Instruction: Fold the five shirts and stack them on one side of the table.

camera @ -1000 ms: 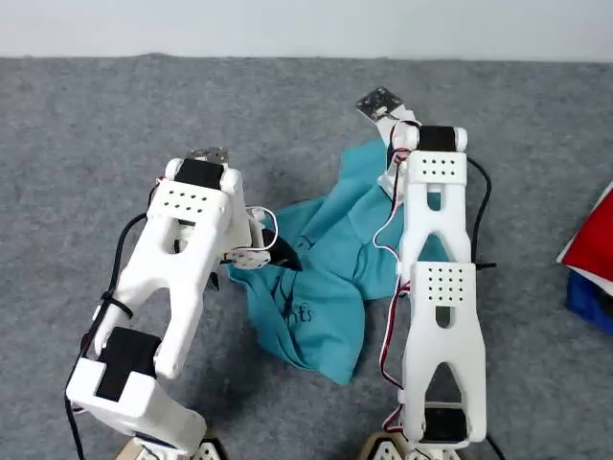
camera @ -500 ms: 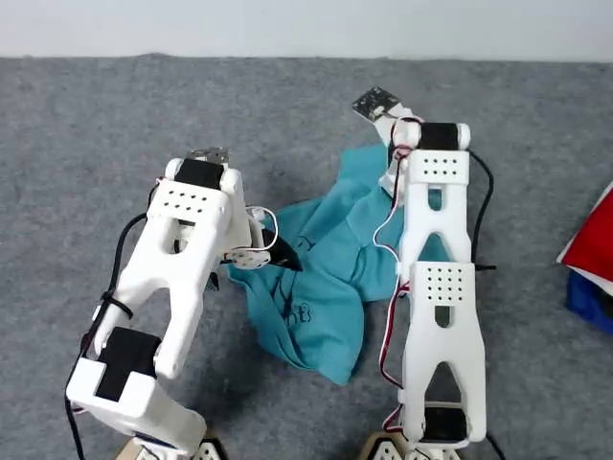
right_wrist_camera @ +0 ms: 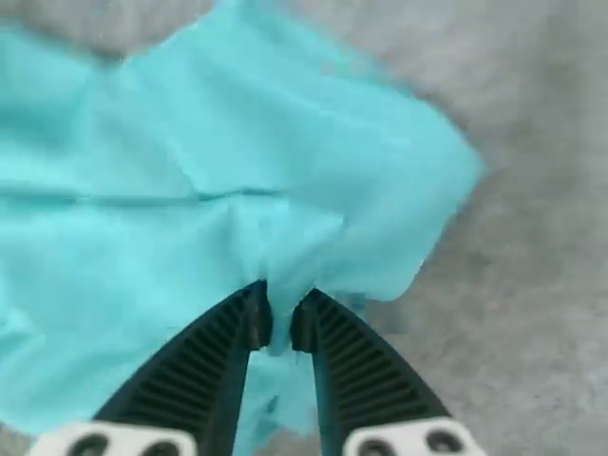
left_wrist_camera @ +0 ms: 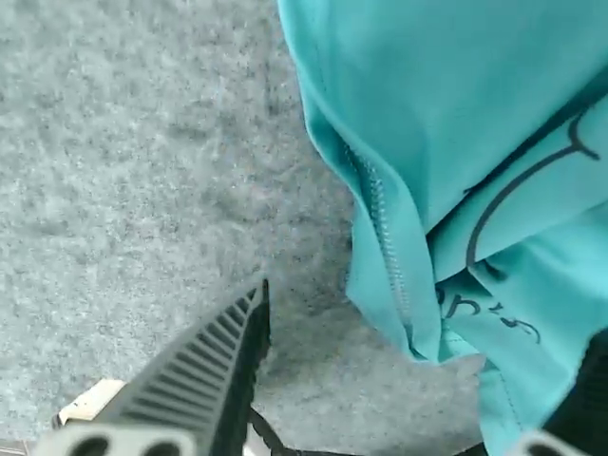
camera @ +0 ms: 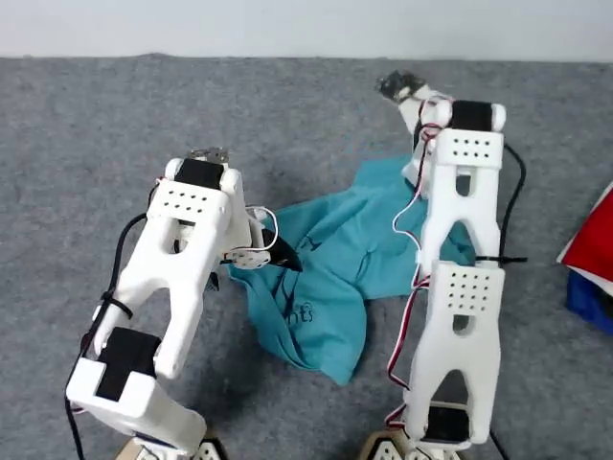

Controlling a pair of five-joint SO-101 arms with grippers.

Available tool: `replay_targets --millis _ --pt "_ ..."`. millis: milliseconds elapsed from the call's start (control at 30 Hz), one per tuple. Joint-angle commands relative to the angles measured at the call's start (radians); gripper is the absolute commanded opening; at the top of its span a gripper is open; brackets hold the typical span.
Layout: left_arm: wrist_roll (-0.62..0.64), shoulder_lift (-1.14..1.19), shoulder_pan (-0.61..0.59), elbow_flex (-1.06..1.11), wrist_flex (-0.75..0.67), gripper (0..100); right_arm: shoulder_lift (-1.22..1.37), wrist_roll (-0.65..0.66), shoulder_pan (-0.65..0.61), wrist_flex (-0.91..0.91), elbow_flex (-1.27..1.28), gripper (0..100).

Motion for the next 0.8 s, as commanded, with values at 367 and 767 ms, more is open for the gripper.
replay_targets --millis 367,767 --pt "0.005 -0.048 -0.003 0.102 0.031 47 -0.328 -0.092 0.005 0.045 0.293 26.4" --pt "0.005 -0.048 0.003 0.104 0.031 47 -0.404 -0.091 -0.085 -0.085 0.595 26.2"
